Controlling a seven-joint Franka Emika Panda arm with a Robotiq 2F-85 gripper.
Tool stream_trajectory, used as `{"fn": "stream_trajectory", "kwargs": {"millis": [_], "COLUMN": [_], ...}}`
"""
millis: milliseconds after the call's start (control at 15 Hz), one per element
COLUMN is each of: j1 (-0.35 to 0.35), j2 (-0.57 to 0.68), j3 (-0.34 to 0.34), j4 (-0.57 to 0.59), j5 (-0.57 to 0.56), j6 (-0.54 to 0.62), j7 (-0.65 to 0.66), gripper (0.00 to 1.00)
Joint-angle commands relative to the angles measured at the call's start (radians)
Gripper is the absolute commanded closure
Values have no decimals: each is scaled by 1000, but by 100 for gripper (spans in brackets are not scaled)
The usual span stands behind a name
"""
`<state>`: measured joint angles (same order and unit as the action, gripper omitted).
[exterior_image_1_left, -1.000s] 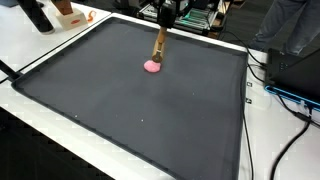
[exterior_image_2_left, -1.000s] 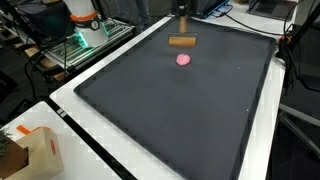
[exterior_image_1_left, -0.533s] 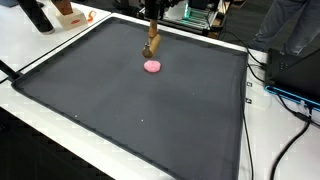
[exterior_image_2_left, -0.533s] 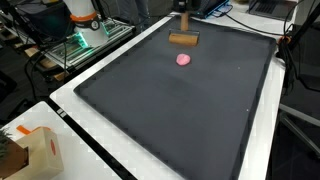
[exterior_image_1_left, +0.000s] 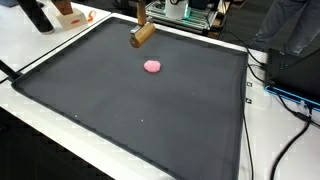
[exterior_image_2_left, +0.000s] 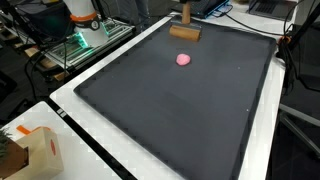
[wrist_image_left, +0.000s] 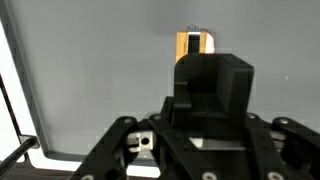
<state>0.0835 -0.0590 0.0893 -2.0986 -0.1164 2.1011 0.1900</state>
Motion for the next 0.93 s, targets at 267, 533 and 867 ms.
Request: {"fn": "stream_trajectory", "kwargs": {"millis": [267,533,867], "j1": [-7,-6,-14], "j2": [3,12,63], "j3": [-5,-5,-21], "j4": [47,47,28], "j5": [16,16,87], "j6": [-46,-46,-38], "j7": [0,0,-138], "gripper": [51,51,76]}}
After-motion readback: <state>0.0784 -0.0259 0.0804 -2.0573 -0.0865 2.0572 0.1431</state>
